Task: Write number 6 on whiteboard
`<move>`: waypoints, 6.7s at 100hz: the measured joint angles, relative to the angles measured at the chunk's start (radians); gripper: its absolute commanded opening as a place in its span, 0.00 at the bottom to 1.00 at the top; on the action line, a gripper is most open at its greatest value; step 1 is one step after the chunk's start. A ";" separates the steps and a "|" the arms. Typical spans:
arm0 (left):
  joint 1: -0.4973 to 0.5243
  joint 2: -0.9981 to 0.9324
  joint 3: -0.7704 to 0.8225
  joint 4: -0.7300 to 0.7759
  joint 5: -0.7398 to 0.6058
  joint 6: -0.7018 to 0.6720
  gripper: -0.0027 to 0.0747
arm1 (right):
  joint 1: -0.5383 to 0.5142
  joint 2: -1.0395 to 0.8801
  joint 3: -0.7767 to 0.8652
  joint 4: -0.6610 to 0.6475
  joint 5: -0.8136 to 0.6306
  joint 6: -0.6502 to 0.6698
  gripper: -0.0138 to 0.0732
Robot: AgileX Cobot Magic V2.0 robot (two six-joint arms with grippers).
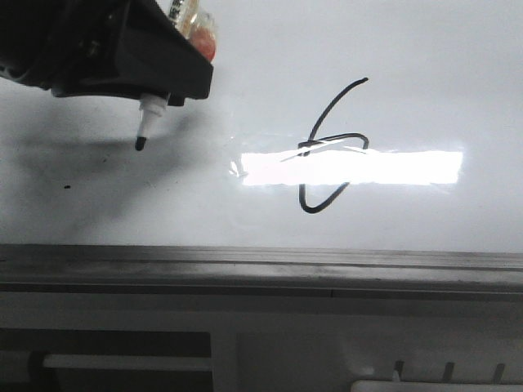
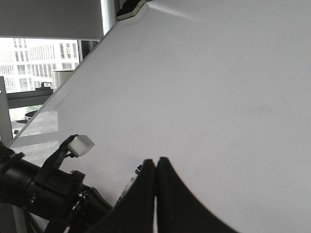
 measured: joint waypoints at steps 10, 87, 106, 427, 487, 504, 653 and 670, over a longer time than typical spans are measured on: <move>-0.074 0.002 0.004 -0.021 -0.127 0.000 0.01 | 0.000 -0.001 0.014 0.005 -0.004 0.000 0.08; -0.344 0.177 0.001 0.094 -0.603 -0.486 0.01 | 0.000 -0.001 0.061 0.053 0.000 0.002 0.08; -0.351 0.207 -0.003 0.133 -0.641 -0.543 0.01 | 0.000 -0.001 0.061 0.055 0.000 0.000 0.08; -0.756 -0.532 0.139 -0.206 -0.832 0.313 0.01 | 0.000 -0.425 0.222 0.222 -0.203 -0.077 0.08; -0.756 -0.534 0.139 -0.206 -0.832 0.313 0.01 | 0.000 -0.425 0.237 0.224 -0.184 -0.079 0.08; -0.756 -0.534 0.139 -0.206 -0.832 0.313 0.01 | 0.000 -0.425 0.237 0.224 -0.184 -0.079 0.08; 0.450 -1.200 0.676 1.492 0.215 -1.127 0.01 | 0.000 -0.425 0.237 0.224 -0.192 -0.081 0.08; 0.462 -1.200 0.676 1.493 0.258 -1.127 0.01 | 0.000 -0.425 0.237 0.224 -0.194 -0.081 0.08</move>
